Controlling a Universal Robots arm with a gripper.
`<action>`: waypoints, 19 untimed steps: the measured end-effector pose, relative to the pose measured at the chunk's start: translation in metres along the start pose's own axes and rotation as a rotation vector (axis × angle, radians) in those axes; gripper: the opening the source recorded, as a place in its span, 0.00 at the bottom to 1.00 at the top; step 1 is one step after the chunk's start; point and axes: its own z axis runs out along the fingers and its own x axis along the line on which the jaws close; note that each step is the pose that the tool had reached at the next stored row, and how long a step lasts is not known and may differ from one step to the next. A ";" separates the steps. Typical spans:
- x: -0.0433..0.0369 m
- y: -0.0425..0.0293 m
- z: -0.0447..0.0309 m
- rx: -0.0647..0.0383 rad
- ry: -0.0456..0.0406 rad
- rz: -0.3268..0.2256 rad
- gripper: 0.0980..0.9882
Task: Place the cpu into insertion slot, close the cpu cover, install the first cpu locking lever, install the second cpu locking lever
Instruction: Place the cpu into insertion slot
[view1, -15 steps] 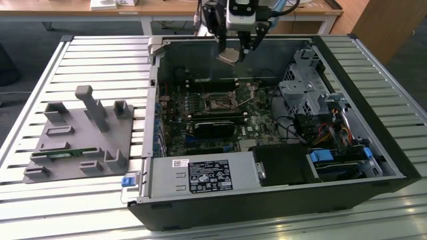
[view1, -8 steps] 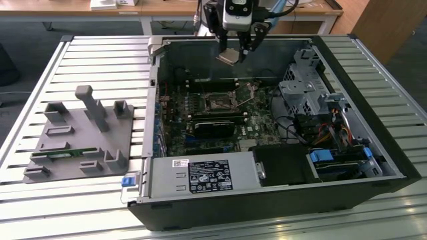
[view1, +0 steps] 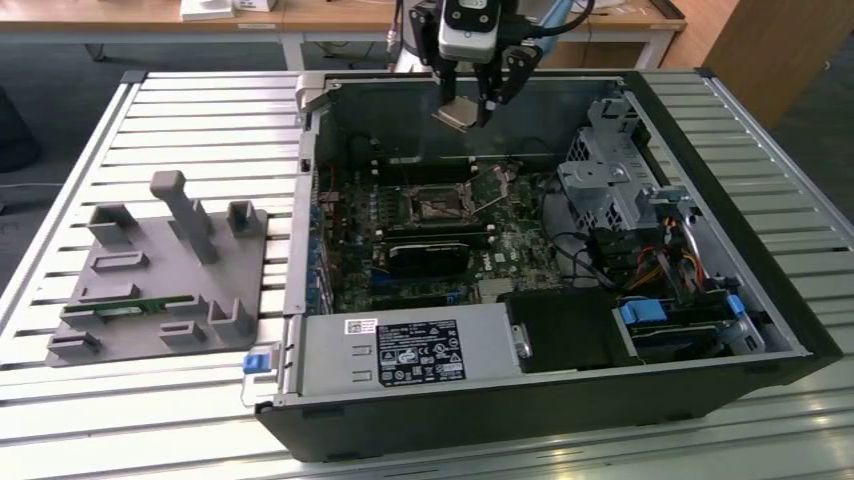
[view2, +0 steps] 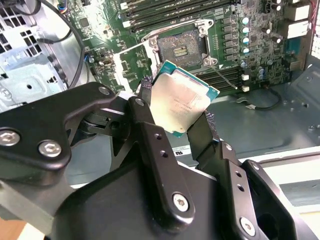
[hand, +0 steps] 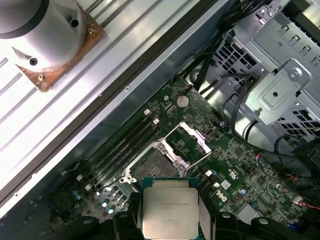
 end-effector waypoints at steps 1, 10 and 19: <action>0.0000 0.0000 0.0000 0.000 -0.0006 0.007 0.49; 0.0000 0.0000 0.0003 0.000 -0.0067 0.068 0.49; 0.0000 0.0000 0.0005 -0.001 -0.0117 0.123 0.49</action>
